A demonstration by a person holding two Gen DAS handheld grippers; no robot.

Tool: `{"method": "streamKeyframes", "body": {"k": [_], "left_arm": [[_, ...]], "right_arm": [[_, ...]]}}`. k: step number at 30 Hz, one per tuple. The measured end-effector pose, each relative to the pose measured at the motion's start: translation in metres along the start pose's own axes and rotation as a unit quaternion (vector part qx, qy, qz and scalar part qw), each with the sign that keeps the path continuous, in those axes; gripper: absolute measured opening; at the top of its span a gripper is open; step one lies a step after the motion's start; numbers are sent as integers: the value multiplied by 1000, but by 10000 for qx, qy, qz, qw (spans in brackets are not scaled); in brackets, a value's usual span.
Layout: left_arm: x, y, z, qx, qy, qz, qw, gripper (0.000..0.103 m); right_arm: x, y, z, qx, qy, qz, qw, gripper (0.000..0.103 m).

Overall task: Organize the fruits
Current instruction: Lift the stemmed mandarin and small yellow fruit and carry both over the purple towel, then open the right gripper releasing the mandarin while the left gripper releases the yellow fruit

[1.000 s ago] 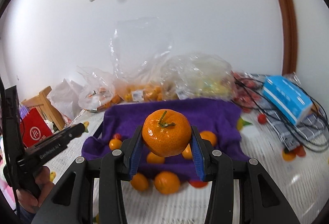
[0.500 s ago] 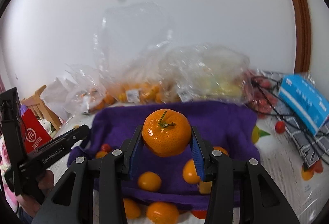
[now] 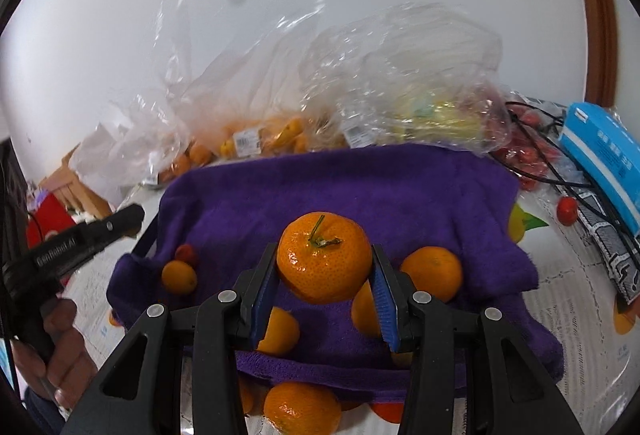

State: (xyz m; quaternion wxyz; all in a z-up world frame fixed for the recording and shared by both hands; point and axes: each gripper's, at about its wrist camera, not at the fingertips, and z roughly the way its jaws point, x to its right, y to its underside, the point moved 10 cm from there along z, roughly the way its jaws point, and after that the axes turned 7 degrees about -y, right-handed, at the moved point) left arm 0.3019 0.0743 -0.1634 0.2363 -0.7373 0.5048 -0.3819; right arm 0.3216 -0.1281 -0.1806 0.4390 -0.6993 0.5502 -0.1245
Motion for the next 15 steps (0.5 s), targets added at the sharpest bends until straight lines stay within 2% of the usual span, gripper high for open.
{"method": "streamKeyframes", "body": {"k": [5,15], "left_arm": [[8,7,4,-132,188,42,9997,24],[44,29,6,-332,549,651,9958,24]], "right_arm": [[2,8,10,-200,69,17,9998,44],[0,12,13,-319,143,-78,9994,44]]}}
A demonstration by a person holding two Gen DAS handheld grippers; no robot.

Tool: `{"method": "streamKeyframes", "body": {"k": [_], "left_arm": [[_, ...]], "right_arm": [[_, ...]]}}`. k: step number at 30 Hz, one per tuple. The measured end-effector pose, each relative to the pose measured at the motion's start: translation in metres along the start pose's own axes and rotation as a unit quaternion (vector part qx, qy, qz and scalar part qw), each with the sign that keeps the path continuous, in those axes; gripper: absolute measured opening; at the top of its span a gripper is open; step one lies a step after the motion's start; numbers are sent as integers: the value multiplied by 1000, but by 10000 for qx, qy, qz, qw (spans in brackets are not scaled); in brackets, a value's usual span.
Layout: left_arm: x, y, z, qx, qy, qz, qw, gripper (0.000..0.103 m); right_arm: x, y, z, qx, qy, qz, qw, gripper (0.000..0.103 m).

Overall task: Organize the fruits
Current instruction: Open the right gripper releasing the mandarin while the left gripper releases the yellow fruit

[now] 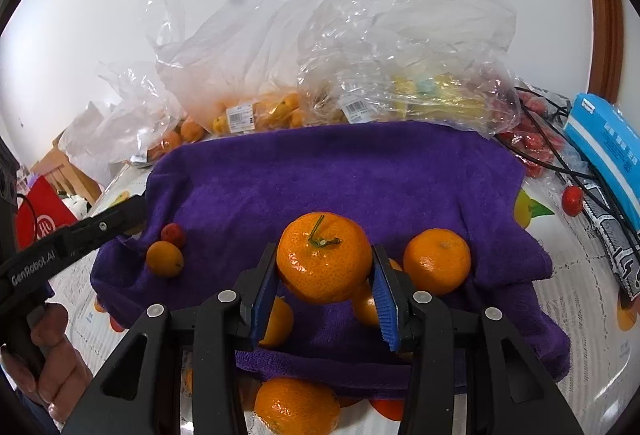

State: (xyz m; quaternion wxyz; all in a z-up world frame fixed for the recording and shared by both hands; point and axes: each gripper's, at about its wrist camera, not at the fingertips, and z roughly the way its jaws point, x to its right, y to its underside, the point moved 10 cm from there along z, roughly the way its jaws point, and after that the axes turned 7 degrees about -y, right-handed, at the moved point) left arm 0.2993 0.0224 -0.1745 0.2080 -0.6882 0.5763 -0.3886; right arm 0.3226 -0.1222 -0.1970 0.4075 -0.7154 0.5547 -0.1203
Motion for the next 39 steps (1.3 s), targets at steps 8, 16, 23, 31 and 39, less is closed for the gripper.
{"method": "streamKeyframes", "body": {"k": [8,16,23,31,39], "left_arm": [[9,7,12,-207,5,166,9996,24],[10,13,21,-358,-89,244,9990,24],[10,12,23,-383,-105,277,9988,24],[9,12,24,-390,-120,286,9988,27],[7,9,18,-327,-59,171,9993,38]], "right_arm": [[-6,2,-1,-90,-85,-118,9999,44],[-5,2,-4,-67,-94,-121,9999,45],[-4,1,-6,-54,-67,-108,9999,45],[-5,-6,-19,239,67,-196,9995,45],[-6,-6,-19,265,68,-189,9994,45]]}}
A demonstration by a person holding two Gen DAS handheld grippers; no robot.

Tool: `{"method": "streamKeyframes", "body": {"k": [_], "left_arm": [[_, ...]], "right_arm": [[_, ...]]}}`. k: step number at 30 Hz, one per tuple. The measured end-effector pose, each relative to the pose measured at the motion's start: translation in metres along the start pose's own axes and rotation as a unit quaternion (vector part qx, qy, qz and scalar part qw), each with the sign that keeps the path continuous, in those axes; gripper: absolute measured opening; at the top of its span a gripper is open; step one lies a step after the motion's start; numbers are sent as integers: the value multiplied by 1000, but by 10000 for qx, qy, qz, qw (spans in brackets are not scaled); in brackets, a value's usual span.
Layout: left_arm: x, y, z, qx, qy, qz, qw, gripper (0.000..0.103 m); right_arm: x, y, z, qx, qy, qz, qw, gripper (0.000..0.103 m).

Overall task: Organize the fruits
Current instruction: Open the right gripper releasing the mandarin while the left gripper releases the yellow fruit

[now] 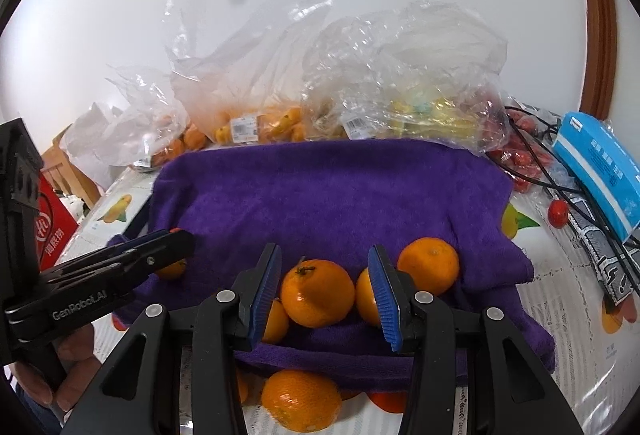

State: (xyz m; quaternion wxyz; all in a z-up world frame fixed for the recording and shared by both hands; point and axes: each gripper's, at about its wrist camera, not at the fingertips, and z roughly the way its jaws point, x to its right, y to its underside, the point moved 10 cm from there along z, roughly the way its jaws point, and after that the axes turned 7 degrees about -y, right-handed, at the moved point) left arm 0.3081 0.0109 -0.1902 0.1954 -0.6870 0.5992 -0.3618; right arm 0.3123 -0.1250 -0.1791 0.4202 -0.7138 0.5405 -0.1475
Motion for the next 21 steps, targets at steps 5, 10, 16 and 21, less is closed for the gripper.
{"method": "streamKeyframes", "body": {"k": [5,10,16,21], "left_arm": [[-8,-2,-4,61,-39,-147,9999,38],[-14,-7,-8,146,-71,-264,9995,38],[-15,-8,-10,173,-56,-298,9994,40],[-15,-8,-8,154,-77,-285,9994,41]], "right_arm": [[0,-5,-6,210,288,-221,9991,46],[3,-7,-8,282,282,-144,9991,46],[2,-12,-19,349,199,-148,9991,46],[0,-8,-16,169,27,-83,9998,46]]}}
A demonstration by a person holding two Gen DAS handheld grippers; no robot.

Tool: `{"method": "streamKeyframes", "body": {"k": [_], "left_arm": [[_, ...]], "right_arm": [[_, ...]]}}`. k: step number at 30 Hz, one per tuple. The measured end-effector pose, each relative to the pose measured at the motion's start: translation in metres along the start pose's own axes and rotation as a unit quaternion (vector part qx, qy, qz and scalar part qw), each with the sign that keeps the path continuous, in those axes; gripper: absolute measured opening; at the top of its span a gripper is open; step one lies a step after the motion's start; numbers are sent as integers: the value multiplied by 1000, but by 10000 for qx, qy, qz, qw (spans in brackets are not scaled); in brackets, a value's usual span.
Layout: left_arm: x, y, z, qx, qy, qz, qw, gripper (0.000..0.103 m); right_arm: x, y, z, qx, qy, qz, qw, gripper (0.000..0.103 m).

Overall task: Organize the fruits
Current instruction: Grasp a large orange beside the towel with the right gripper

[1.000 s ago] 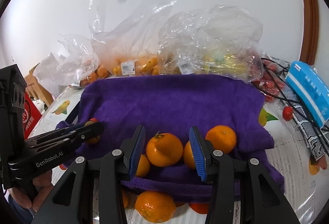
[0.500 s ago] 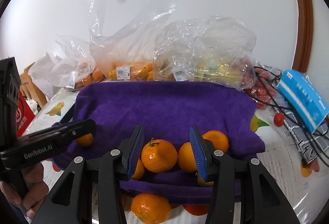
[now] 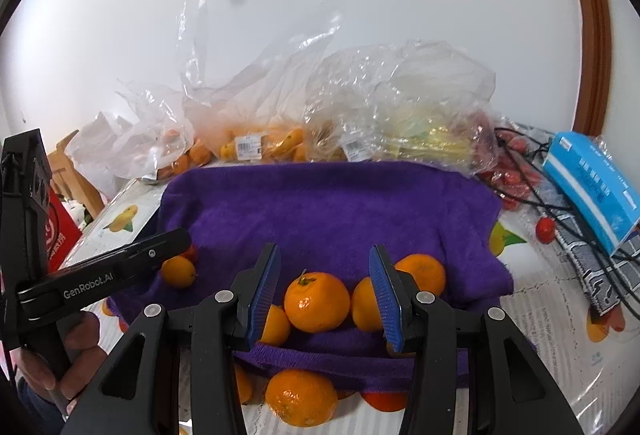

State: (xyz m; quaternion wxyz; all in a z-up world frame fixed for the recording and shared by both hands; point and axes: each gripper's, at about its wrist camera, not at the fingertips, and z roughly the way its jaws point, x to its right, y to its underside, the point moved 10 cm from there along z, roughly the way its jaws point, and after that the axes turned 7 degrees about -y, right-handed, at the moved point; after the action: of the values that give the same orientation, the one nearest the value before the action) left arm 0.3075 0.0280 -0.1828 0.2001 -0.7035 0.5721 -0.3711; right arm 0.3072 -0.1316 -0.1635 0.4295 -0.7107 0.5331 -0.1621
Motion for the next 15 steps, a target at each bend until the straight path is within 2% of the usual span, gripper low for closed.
{"method": "streamKeyframes", "body": {"k": [9,15], "left_arm": [[-5,-4,-2,44,-150,-68,9999,44],[-7,-2,2,-37,-196,-85,9998,44]], "right_arm": [[-12,3,-6,9,-81,-129,9999,46],[-10,24,-8,-200,-244,107,9994,46]]}}
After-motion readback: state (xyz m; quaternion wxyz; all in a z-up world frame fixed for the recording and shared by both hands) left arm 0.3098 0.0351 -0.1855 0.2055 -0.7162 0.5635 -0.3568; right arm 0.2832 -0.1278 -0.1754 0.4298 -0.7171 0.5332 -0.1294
